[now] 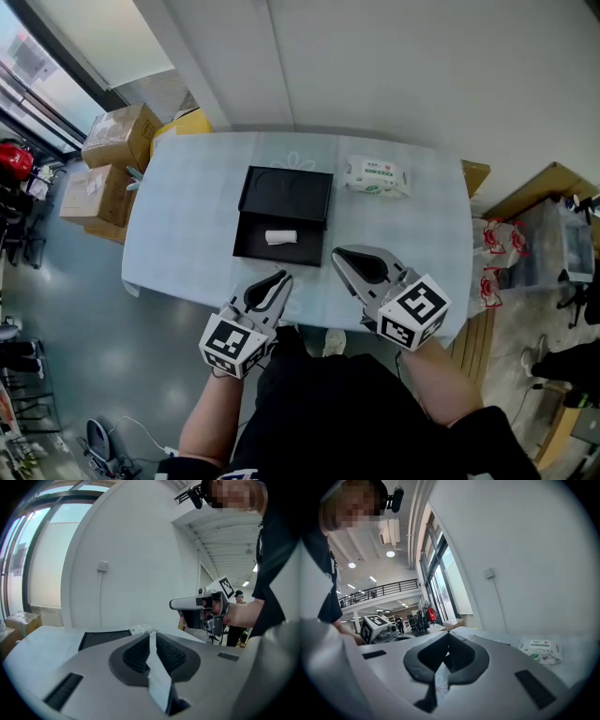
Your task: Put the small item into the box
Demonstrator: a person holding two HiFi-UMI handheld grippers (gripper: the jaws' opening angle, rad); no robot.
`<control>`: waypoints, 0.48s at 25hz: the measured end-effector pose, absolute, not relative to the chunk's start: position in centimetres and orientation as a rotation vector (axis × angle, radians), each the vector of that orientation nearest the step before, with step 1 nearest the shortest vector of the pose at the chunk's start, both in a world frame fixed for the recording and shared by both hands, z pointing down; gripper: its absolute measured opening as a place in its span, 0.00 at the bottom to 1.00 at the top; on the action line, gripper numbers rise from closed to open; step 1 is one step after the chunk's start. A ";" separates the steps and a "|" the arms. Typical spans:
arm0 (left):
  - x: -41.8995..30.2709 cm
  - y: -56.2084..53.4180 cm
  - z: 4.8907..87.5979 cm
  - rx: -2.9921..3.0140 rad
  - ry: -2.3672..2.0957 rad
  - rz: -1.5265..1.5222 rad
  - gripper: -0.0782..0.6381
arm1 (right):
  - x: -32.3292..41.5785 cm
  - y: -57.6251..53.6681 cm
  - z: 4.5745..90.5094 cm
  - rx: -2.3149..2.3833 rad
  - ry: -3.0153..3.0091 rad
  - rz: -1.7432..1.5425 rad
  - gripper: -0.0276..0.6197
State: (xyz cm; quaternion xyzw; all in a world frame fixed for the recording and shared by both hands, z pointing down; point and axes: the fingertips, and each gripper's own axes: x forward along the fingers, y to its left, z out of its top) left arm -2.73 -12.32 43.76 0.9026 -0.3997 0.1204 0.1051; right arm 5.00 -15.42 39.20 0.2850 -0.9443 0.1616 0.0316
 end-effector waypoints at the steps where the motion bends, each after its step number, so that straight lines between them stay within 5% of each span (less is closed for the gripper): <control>1: -2.9 -11.7 43.5 2.652 -1.196 0.345 0.17 | 4.7 -15.0 39.2 0.861 -2.913 0.497 0.06; 12: -7.3 -6.7 42.0 2.601 -1.296 0.299 0.12 | -0.2 -11.0 39.7 0.753 -2.931 0.517 0.06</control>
